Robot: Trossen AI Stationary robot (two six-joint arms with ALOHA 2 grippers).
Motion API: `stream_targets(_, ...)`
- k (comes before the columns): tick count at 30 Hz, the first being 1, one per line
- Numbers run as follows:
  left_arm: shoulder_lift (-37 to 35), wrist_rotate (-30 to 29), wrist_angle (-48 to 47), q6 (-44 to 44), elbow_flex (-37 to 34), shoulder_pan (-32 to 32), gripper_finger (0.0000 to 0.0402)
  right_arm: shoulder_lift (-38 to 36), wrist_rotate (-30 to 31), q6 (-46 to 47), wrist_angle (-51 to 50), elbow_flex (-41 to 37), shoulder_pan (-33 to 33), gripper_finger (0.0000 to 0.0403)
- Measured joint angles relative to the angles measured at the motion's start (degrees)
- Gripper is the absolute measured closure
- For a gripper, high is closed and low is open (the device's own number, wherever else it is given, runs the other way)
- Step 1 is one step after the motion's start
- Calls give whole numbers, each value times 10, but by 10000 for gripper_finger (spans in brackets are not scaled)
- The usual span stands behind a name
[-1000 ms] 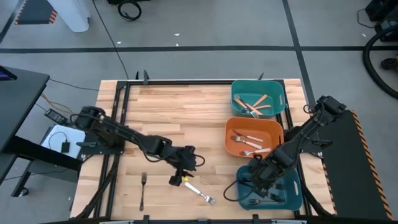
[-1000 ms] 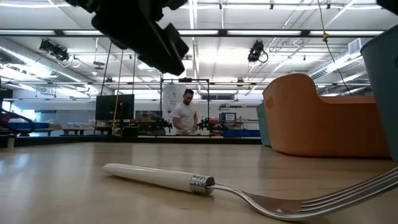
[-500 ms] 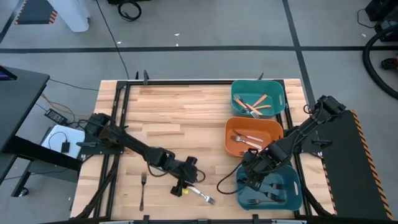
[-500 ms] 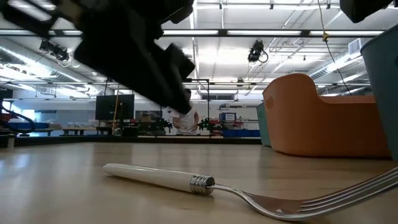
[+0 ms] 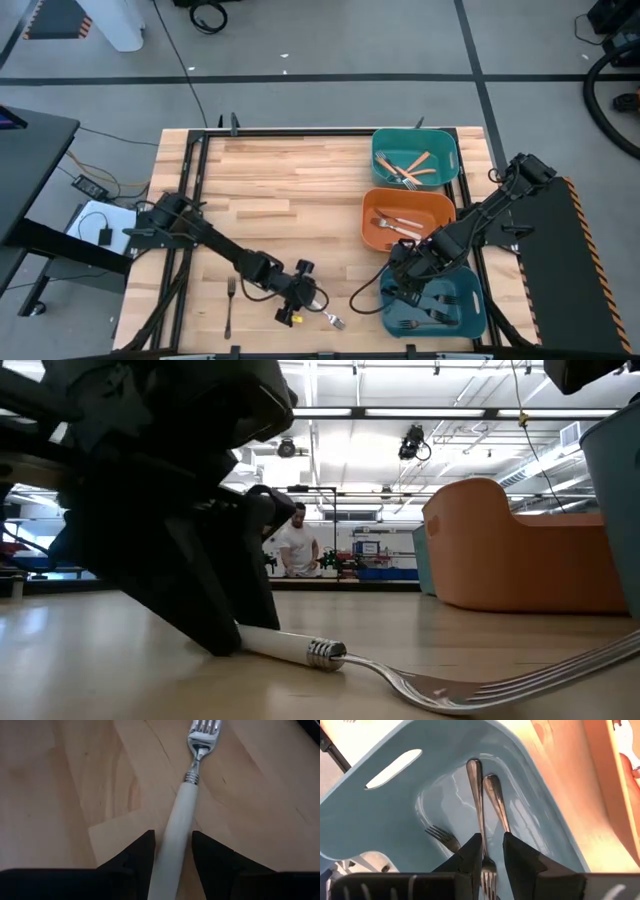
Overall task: Sort silverware by color (type)
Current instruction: Put the white fork into the orange bin
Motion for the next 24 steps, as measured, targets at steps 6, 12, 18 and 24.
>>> stream_targets(6, 21, 2, -32, -41, 6, 0, 264, 0, 0, 0, 1, 0, 1, 318)
stream_targets(12, 21, 0, -33, -43, 6, 0, 341, 0, -2, 10, 1, 0, 2, 318)
stream_targets(18, 7, 9, -31, -47, 2, 3, 341, 0, -18, 15, 4, 0, 2, 318)
stream_targets(24, -45, 18, -61, -55, -8, 30, 341, 0, 28, 47, 9, 0, -2, 318)
